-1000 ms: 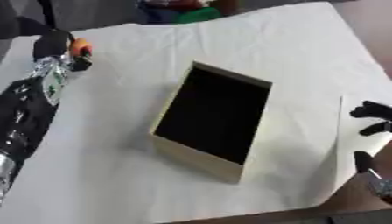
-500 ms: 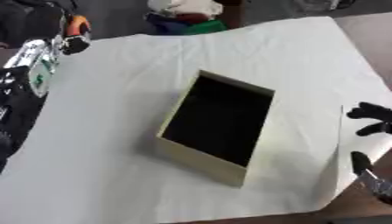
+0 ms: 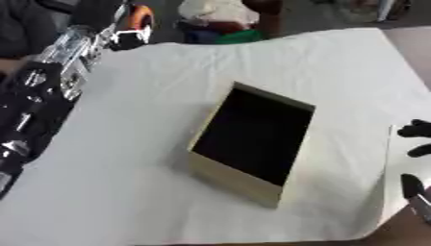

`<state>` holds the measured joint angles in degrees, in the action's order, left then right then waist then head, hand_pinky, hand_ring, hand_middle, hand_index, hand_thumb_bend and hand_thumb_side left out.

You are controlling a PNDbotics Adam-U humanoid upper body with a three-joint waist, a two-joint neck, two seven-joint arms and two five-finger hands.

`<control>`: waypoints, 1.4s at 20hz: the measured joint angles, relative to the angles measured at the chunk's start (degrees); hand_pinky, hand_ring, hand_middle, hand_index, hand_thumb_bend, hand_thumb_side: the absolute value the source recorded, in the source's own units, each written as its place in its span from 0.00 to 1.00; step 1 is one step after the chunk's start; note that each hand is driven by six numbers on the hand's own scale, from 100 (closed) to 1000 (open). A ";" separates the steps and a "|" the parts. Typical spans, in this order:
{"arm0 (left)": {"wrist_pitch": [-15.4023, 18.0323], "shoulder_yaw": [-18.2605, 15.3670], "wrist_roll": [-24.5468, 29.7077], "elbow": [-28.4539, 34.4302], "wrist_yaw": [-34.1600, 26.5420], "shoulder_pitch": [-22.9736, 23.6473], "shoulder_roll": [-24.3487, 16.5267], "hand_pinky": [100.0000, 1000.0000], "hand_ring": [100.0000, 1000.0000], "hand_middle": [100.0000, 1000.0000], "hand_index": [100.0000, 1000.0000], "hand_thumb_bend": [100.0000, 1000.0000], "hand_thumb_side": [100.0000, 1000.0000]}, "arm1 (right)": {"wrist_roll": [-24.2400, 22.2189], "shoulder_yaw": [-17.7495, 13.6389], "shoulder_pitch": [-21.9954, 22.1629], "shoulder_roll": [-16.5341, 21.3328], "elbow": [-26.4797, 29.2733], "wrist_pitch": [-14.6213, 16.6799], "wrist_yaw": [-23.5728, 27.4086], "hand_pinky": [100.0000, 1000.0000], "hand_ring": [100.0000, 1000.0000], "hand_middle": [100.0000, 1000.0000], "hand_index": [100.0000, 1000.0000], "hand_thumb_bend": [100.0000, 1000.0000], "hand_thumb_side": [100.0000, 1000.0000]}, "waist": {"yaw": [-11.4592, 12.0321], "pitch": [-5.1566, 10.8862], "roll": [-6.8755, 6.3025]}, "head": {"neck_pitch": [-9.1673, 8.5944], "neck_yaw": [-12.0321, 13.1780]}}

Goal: Pick up objects on the table and place them in the box.

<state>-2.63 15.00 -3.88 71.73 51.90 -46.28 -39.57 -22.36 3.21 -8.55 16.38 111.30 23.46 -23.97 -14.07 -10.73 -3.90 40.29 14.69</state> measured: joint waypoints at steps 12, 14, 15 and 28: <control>10.38 13.10 9.75 18.43 -10.65 2.41 -0.25 0.74 0.63 0.60 0.34 0.00 0.34 | -0.29 0.29 0.00 0.04 -0.07 0.23 0.43 0.63 0.88 0.78 0.97 0.00 0.21 | -0.02 0.33 0.08 | -0.03 -0.18; 10.22 14.51 11.56 21.43 -12.47 3.03 -0.25 0.74 0.63 0.60 0.36 0.00 0.33 | -0.33 0.36 0.00 0.04 -0.07 0.25 0.45 0.63 0.88 0.78 0.97 0.00 0.21 | -0.09 0.33 0.09 | -0.03 -0.17; 9.79 15.29 12.45 22.93 -13.35 3.51 -0.25 0.74 0.63 0.61 0.36 0.00 0.33 | -0.35 0.37 -0.01 0.04 -0.07 0.27 0.46 0.63 0.88 0.78 0.97 0.00 0.21 | -0.14 0.33 0.09 | -0.03 -0.17; 5.68 18.93 25.72 24.66 -17.85 6.66 1.87 0.76 0.69 0.72 0.83 0.02 0.34 | -0.60 0.40 -0.30 0.04 -0.07 0.41 0.91 0.63 0.88 0.78 0.97 0.00 0.21 | -0.35 0.12 0.09 | -0.06 -0.18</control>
<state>3.05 33.93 21.85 96.40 34.06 -39.62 -37.70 -22.96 3.61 -8.85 16.42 111.23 23.87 -23.05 -14.41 -10.60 -3.81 40.23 14.51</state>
